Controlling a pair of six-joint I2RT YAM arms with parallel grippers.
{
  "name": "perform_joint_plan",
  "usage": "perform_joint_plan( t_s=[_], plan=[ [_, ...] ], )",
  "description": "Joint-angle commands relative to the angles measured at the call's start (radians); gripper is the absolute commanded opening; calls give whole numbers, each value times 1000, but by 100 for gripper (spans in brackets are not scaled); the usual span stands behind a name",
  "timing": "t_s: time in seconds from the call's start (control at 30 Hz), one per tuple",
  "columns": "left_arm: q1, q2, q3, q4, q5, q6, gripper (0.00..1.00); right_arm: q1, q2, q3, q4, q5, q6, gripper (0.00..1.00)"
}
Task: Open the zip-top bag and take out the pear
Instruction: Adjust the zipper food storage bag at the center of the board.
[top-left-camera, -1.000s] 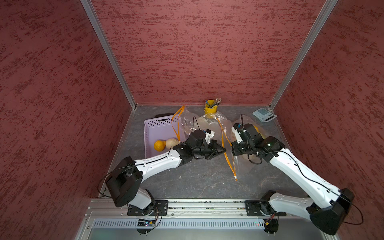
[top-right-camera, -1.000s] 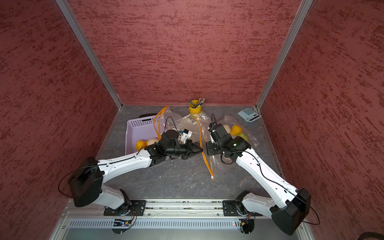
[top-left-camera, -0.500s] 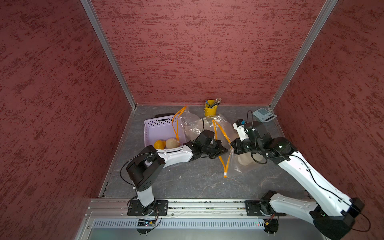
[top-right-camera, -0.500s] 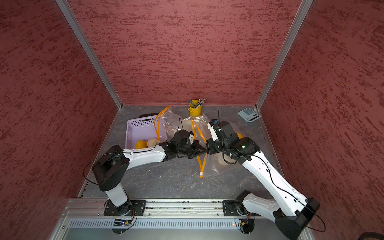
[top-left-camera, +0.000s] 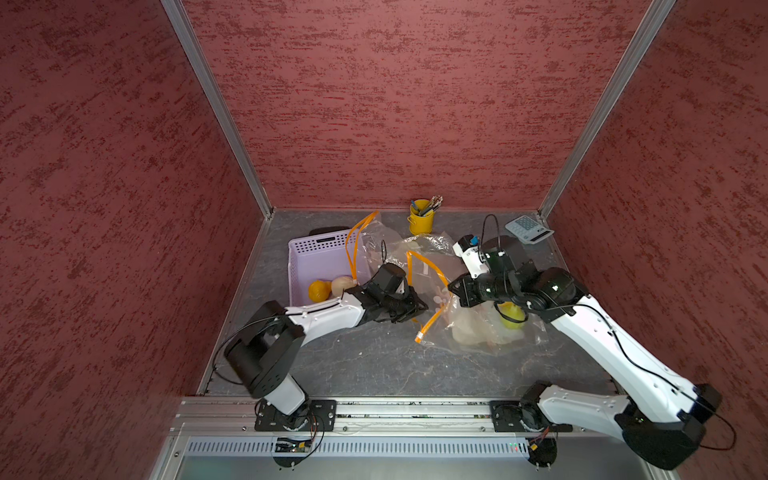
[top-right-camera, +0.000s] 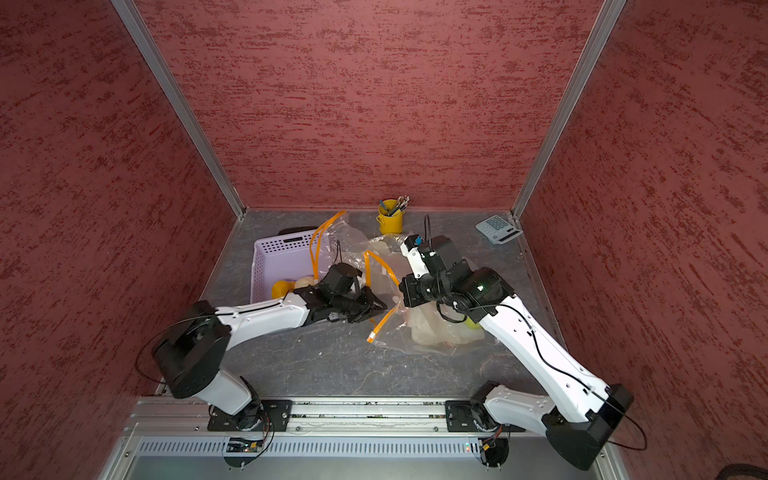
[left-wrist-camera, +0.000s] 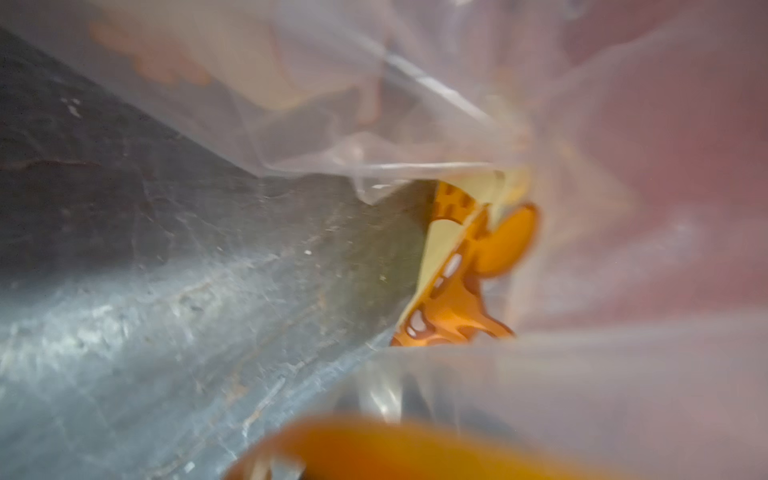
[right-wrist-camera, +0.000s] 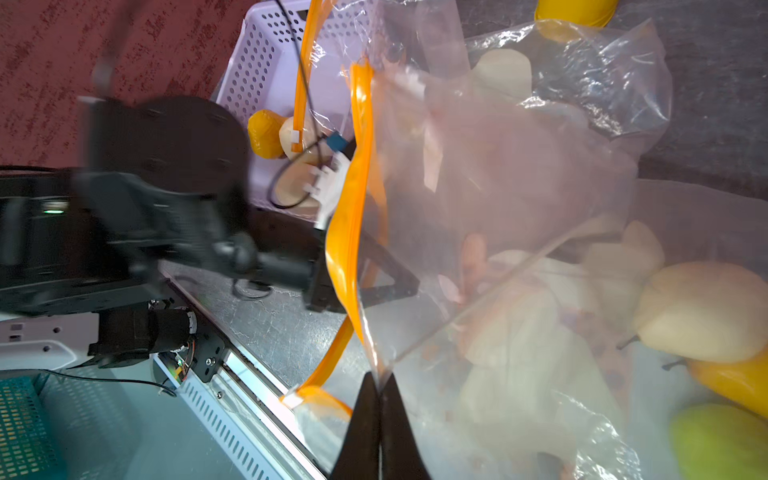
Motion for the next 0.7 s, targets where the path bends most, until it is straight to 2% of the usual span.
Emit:
perform_joint_plan(
  t_s=[0.0, 0.17, 0.27, 0.33, 0.43, 0.5, 0.67],
  plan=[
    [15, -156, 48, -120, -30, 78, 29, 5, -9, 0, 11, 6, -17, 0],
    [78, -255, 109, -209, -3, 107, 30, 5, -14, -14, 21, 1, -17, 0],
    [77, -261, 176, -221, 35, 108, 30, 4, -17, -21, 25, 2, -17, 0],
    [55, -209, 223, -210, 77, 100, 27, 5, -16, -21, 29, 2, -17, 0],
    [39, -94, 251, -141, 168, 52, 14, 4, -15, -17, 35, 2, -13, 0],
    [29, -35, 244, -104, 183, 36, 7, 5, -21, -15, 35, 1, -10, 0],
    [16, 50, 180, 26, 195, -30, 2, 5, -40, -11, 19, 13, -6, 0]
  ],
)
